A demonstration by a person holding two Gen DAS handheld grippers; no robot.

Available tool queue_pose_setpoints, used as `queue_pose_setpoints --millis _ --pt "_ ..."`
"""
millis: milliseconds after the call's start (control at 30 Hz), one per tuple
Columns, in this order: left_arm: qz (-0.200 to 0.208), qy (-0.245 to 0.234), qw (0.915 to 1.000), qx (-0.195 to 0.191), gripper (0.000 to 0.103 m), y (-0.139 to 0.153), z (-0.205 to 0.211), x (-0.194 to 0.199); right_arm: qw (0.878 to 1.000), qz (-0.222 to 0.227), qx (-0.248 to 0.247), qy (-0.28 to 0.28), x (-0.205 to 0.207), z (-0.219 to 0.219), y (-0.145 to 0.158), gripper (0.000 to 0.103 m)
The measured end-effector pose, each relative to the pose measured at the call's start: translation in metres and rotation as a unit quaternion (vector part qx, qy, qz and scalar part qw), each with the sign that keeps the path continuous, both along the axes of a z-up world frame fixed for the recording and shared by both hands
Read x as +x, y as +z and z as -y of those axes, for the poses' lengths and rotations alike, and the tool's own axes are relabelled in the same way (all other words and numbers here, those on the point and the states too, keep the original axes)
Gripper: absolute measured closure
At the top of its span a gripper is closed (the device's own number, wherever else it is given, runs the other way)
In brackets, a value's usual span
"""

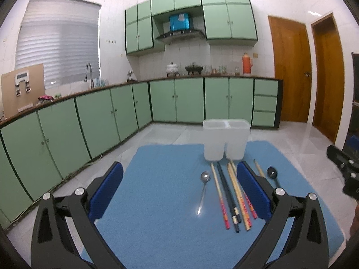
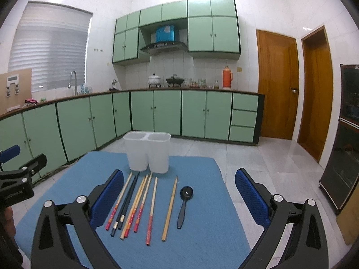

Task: Organize utensils
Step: 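Lower the left tool onto the silver spoon while the right tool lowers onto the black spoon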

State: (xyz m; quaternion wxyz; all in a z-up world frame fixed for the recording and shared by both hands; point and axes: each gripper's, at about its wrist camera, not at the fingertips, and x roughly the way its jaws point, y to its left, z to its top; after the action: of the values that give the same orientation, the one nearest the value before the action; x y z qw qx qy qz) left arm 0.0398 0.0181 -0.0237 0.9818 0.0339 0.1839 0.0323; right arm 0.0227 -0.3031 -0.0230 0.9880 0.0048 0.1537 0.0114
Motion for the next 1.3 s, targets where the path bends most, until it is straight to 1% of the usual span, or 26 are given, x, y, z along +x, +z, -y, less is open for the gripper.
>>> queue_pose_setpoints --millis 133,200,300,467,500,567,600,633,667,700,767,800,900,1100,1167,1300 --pt "-0.035 0.005 0.9994 -0.003 0.005 -0.007 -0.008 0.027 1.000 -0.029 -0.001 0.000 0.022 0.003 -0.009 0.010" --pt "-0.054 0.004 0.9985 0.002 0.005 -0.010 -0.009 0.046 0.999 -0.047 -0.002 0.003 0.037 0.005 -0.013 0.012" --pt "-0.081 -0.001 0.9967 0.005 0.005 -0.020 -0.010 0.075 0.997 -0.081 0.000 0.013 0.064 0.010 -0.020 0.018" --pt "-0.136 -0.017 0.9906 -0.002 0.005 -0.040 -0.009 0.127 0.988 -0.151 0.019 0.030 0.117 0.018 -0.038 0.031" --pt "-0.150 -0.021 0.9885 -0.003 0.005 -0.046 -0.008 0.141 0.985 -0.167 0.023 0.034 0.130 0.020 -0.043 0.031" --pt "-0.165 -0.025 0.9860 -0.002 0.006 -0.055 -0.005 0.155 0.980 -0.193 0.021 0.039 0.151 0.021 -0.053 0.035" --pt "-0.176 -0.029 0.9840 -0.003 0.007 -0.060 -0.003 0.165 0.978 -0.204 0.020 0.038 0.160 0.021 -0.060 0.036" --pt "-0.186 -0.033 0.9819 -0.004 0.008 -0.064 -0.001 0.174 0.975 -0.217 0.021 0.039 0.168 0.022 -0.065 0.038" --pt "-0.198 -0.034 0.9797 -0.003 0.012 -0.069 0.002 0.183 0.972 -0.230 0.024 0.041 0.175 0.022 -0.071 0.040" --pt "-0.207 -0.036 0.9776 -0.004 0.019 -0.073 0.004 0.189 0.968 -0.247 0.032 0.043 0.184 0.024 -0.078 0.041" --pt "-0.229 -0.043 0.9724 -0.010 0.024 -0.082 0.007 0.200 0.960 -0.273 0.040 0.040 0.197 0.026 -0.089 0.044" --pt "-0.242 -0.047 0.9690 -0.018 0.024 -0.088 0.008 0.208 0.958 -0.281 0.041 0.038 0.206 0.025 -0.094 0.044" --pt "-0.264 -0.041 0.9634 -0.025 0.024 -0.103 0.010 0.223 0.953 -0.299 0.040 0.027 0.215 0.025 -0.104 0.045" --pt "-0.290 -0.039 0.9558 -0.032 0.025 -0.123 0.012 0.239 0.947 -0.316 0.045 0.024 0.222 0.028 -0.116 0.045" --pt "-0.295 -0.038 0.9542 -0.031 0.026 -0.126 0.013 0.241 0.945 -0.322 0.046 0.023 0.224 0.028 -0.120 0.048" --pt "-0.307 -0.037 0.9503 -0.035 0.033 -0.135 0.013 0.250 0.941 -0.334 0.052 0.021 0.229 0.032 -0.126 0.051"
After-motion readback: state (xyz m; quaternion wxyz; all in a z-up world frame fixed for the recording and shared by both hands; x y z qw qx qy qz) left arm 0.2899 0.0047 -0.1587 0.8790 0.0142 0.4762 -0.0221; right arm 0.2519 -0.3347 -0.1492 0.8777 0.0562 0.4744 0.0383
